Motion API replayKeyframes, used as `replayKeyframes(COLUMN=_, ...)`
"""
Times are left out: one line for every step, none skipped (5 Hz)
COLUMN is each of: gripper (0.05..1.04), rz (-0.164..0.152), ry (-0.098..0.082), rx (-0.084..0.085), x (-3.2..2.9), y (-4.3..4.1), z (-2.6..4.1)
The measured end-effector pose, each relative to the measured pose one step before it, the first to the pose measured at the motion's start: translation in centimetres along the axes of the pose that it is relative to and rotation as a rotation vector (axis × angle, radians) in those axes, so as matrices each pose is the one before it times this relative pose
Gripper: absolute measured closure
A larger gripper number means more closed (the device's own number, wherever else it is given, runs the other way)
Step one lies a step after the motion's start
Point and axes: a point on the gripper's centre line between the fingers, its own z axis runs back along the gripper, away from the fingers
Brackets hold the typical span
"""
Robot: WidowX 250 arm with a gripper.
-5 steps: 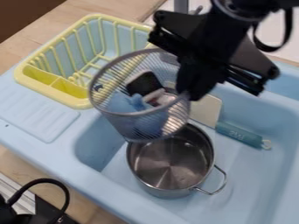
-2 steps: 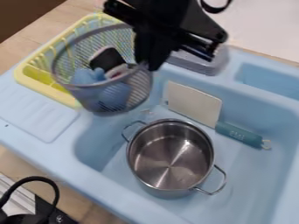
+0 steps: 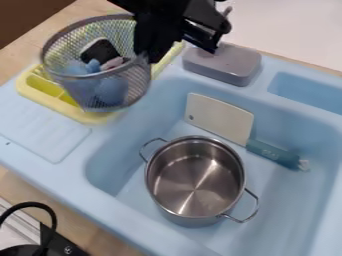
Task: Moving the strainer to the left side of the sink
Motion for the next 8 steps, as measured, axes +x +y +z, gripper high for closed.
replayKeyframes(gripper=1.028, rz=0.0223, ry=0.0012, rx=0.0072, x=1.728, y=0.730, z=-1.441)
replayKeyframes(gripper=1.028, rz=0.0127, ry=-0.0002, rx=0.0030, x=1.194, y=0.365, z=-1.072)
replayKeyframes(gripper=1.028, rz=0.0165, ry=-0.0025, rx=0.0012, x=1.940, y=0.619, z=-1.128)
replayKeyframes(gripper=1.028, rz=0.0020, ry=0.0125, rx=0.0111, x=0.634, y=0.178, z=-1.436)
replayKeyframes(gripper=1.028, rz=0.0153, ry=0.0009, rx=0.0200, x=0.880, y=-0.166, z=-1.007)
replayKeyframes(gripper=1.028, rz=0.0015, ry=-0.0052, rx=-0.0142, x=0.318, y=-0.571, z=-0.701)
replayKeyframes(gripper=1.028, rz=0.0099, ry=-0.0015, rx=-0.0306, x=-0.112, y=-0.455, z=-0.295)
replayKeyframes(gripper=1.028, rz=-0.0007, ry=-0.0018, rx=0.0000, x=-0.376, y=-0.312, z=-0.079)
